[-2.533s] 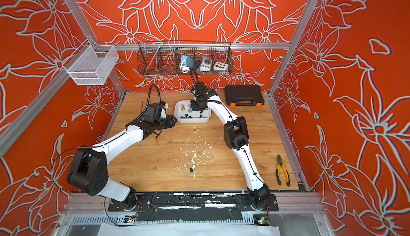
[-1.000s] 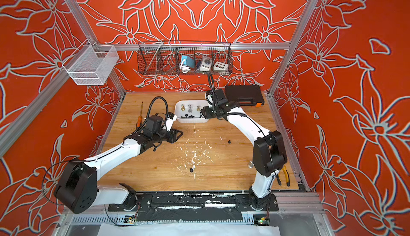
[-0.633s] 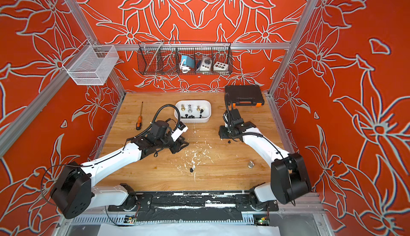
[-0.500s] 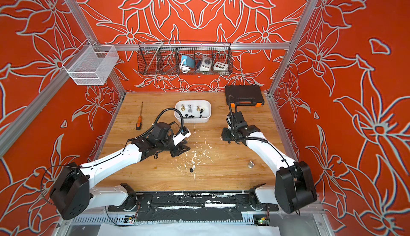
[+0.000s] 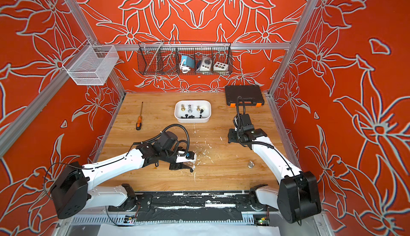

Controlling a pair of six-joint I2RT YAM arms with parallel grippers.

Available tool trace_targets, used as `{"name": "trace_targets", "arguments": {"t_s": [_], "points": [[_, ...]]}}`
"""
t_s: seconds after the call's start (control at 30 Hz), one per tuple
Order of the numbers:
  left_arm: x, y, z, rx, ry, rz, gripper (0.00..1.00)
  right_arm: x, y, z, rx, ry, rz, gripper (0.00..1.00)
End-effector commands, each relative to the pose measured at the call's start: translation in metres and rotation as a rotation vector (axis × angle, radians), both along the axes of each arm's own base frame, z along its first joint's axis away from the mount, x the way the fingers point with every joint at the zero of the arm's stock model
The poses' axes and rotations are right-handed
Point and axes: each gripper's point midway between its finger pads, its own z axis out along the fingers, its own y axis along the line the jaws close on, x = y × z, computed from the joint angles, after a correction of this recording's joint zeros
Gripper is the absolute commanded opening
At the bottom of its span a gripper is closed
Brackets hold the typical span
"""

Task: Put the chess pieces into the storage box
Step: Pick up the chess piece at the center of the board.

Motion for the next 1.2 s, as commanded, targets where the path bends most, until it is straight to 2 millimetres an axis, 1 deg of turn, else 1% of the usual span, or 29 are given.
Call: {"name": "trace_targets", "arguments": {"t_s": [0.0, 0.23, 0.47, 0.67, 0.9, 1.07, 1.17], "points": [[-0.009, 0.001, -0.015, 0.054, -0.027, -0.074, 0.49, -0.004, -0.002, -0.006, 0.008, 0.024, -0.02, 0.49], [-0.009, 0.0, -0.037, 0.129, -0.04, -0.077, 0.49, -0.006, -0.003, -0.011, 0.014, 0.038, -0.023, 0.5], [-0.006, -0.004, -0.048, 0.144, -0.037, -0.065, 0.49, -0.008, -0.001, -0.017, 0.021, 0.06, -0.015, 0.5], [-0.003, -0.008, -0.057, 0.166, -0.022, -0.063, 0.49, -0.009, -0.002, -0.018, 0.023, 0.062, -0.019, 0.5], [-0.003, -0.007, -0.066, 0.186, -0.011, -0.059, 0.45, -0.01, -0.002, -0.019, 0.023, 0.065, -0.02, 0.5], [0.002, -0.007, -0.072, 0.212, -0.003, -0.031, 0.38, -0.011, -0.003, -0.021, 0.022, 0.071, -0.018, 0.5], [0.001, -0.007, -0.072, 0.214, -0.003, -0.024, 0.36, -0.012, -0.003, -0.022, 0.022, 0.076, -0.02, 0.5]]}}
